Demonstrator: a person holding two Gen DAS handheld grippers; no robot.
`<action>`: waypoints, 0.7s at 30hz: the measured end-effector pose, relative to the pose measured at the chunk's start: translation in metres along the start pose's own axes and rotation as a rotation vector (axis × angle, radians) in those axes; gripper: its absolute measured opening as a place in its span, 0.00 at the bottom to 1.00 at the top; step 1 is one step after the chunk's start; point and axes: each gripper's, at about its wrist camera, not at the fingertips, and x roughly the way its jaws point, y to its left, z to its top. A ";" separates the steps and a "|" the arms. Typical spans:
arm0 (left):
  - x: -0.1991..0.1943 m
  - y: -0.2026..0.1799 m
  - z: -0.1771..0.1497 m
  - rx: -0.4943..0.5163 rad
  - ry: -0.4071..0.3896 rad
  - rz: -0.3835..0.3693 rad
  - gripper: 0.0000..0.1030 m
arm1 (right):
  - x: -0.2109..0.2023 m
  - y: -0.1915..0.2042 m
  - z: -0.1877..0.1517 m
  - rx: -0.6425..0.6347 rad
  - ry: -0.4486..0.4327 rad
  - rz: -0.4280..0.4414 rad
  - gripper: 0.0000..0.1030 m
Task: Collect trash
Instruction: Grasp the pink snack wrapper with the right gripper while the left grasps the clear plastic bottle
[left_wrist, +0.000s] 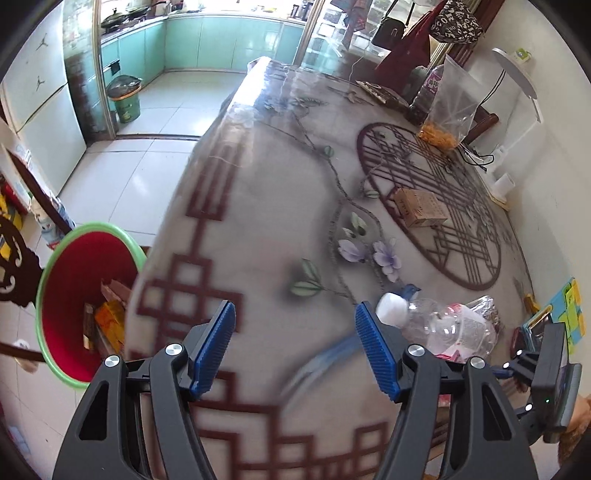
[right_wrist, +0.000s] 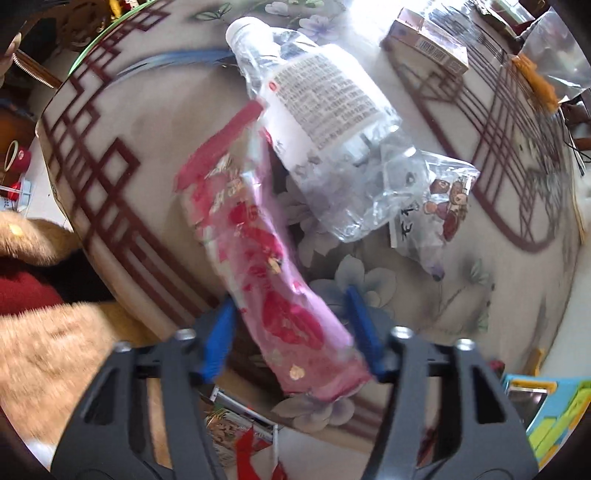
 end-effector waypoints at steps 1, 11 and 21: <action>0.002 -0.010 -0.004 -0.004 0.001 0.002 0.63 | 0.000 -0.005 -0.002 -0.003 -0.019 0.016 0.33; 0.022 -0.092 -0.016 0.003 0.034 -0.033 0.63 | -0.039 -0.051 -0.024 0.017 -0.218 0.202 0.12; 0.049 -0.183 -0.012 0.687 0.102 -0.093 0.77 | -0.076 -0.137 -0.034 0.480 -0.480 0.358 0.12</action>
